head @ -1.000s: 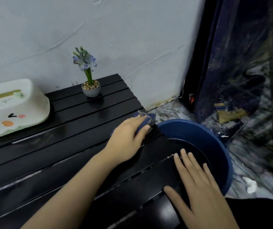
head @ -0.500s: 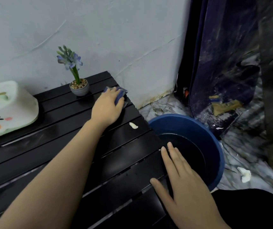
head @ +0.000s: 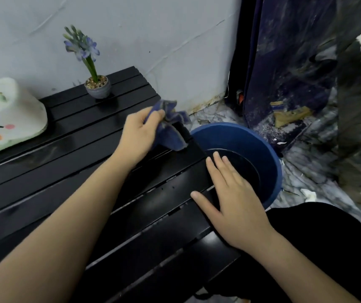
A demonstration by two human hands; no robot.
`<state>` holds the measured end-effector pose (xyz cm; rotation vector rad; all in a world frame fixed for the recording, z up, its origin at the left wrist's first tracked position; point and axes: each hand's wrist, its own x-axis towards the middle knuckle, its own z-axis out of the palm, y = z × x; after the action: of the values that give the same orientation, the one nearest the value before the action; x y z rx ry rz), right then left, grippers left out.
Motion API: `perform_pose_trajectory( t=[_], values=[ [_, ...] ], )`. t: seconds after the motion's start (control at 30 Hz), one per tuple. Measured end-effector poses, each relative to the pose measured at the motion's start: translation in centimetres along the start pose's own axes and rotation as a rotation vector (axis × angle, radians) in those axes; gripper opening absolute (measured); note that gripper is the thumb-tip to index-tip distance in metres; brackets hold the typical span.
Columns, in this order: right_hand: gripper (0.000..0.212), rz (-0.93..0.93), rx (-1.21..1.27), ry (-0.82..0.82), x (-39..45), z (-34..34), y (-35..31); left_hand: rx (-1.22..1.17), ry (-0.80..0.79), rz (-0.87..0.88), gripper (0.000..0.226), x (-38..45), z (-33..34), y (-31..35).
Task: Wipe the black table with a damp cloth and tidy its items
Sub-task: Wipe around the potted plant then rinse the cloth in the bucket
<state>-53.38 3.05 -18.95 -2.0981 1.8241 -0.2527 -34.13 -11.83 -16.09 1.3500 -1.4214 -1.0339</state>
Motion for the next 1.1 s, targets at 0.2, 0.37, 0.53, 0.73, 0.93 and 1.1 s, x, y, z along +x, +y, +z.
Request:
perform_pose_trajectory(
  t=[0.2,0.37,0.53,0.73,0.93,1.1],
  values=[
    [0.095,0.039,-0.104,0.051,-2.2,-0.2,-0.1,0.054,-0.125,0.068,0.031,-4.0,-8.3,0.1],
    [0.100,0.078,-0.127,0.025,-2.8,0.3,-0.1,0.741,-0.179,-0.072,0.077,-7.8,-9.5,-4.7],
    [0.097,0.072,-0.118,0.033,-2.7,0.4,-0.3,1.069,-0.217,0.068,0.092,-8.7,-6.1,-4.8],
    [0.096,0.064,-0.091,0.025,-2.6,0.4,-0.5,1.047,-0.388,0.311,0.074,-3.9,-1.7,-3.8],
    [0.096,0.078,-0.082,0.024,-2.5,0.6,-0.5,1.006,-0.513,0.514,0.065,0.7,5.9,-2.5],
    [0.097,0.061,-0.042,0.024,-2.5,0.6,-0.1,0.695,-0.337,0.440,0.035,1.4,8.9,-1.0]
  ],
)
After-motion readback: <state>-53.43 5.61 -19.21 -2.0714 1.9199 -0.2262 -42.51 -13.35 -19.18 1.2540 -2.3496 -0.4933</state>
